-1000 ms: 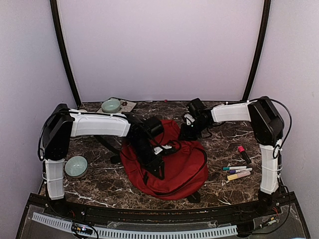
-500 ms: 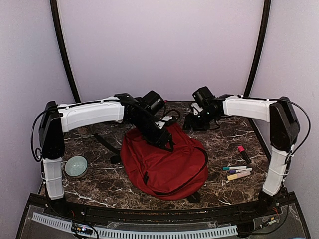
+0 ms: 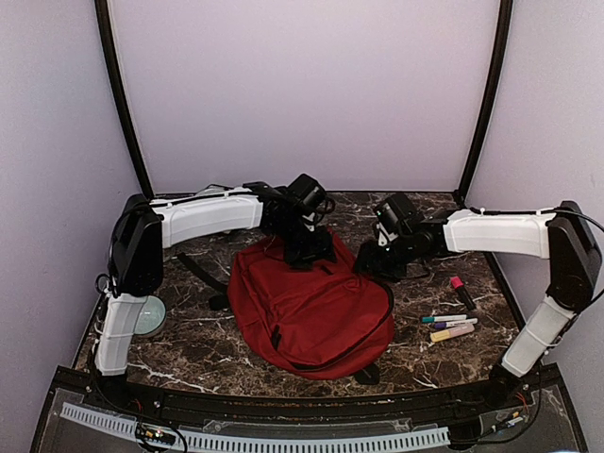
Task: Pack the student bag
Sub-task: Grab the student bag from the lower front pocket.
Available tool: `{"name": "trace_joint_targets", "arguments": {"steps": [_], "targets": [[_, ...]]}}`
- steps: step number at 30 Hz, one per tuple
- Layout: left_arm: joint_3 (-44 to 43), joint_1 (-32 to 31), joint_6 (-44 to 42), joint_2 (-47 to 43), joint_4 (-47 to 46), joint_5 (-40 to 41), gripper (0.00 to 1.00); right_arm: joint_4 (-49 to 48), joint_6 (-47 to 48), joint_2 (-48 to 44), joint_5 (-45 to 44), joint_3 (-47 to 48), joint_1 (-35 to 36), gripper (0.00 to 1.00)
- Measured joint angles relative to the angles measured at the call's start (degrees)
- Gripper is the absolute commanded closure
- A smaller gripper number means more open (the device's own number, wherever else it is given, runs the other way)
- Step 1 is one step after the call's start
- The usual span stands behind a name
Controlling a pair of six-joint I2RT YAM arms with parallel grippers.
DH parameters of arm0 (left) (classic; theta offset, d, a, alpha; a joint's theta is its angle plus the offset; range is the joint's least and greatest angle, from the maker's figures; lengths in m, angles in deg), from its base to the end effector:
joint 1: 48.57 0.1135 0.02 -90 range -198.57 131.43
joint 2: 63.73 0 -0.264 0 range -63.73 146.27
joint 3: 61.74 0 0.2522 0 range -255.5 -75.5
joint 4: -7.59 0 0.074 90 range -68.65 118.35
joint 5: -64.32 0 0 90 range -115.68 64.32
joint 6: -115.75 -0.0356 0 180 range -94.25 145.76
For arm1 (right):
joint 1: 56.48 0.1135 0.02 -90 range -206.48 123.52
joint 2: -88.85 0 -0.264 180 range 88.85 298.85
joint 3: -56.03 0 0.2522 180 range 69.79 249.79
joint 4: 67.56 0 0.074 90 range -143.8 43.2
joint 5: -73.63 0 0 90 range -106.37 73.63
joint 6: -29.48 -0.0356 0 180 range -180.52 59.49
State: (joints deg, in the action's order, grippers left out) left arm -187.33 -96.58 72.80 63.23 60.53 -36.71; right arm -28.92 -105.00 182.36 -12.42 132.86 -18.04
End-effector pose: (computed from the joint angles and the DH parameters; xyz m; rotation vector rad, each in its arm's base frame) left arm 0.3257 -0.3720 0.2299 0.1081 2.7389 -0.8292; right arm 0.2648 0.2133 0.2146 0.1117 2.6625 0.6197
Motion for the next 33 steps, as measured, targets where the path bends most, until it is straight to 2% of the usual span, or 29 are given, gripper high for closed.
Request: {"name": "trace_joint_targets", "arguments": {"steps": [5,15,19,21,25,33], "targets": [[-0.9,0.3,6.5,2.8,-0.1,0.9,0.38,-1.2,-1.8,0.0,0.1,-1.4,2.2,0.43],[-1.3,0.9,15.9,5.0,-2.7,-0.7,0.48,-3.1,-2.2,-0.2,0.0,-3.0,2.5,0.43],[-1.2,0.9,18.7,6.7,-6.0,-2.1,0.62,-3.4,-2.2,-0.2,0.0,-4.2,2.5,0.43],[-1.2,0.9,19.8,7.2,-7.0,-2.6,0.77,-3.5,-2.3,-0.2,-0.1,-4.5,2.5,0.43],[-1.2,0.9,20.9,7.4,-8.1,-3.2,1.0,-3.9,-2.4,-0.2,-0.5,-4.6,2.5,0.43],[-1.2,0.9,21.0,7.4,-8.2,-2.8,1.0,-4.0,-1.6,-0.1,-1.1,-4.3,2.5,0.44]]}}
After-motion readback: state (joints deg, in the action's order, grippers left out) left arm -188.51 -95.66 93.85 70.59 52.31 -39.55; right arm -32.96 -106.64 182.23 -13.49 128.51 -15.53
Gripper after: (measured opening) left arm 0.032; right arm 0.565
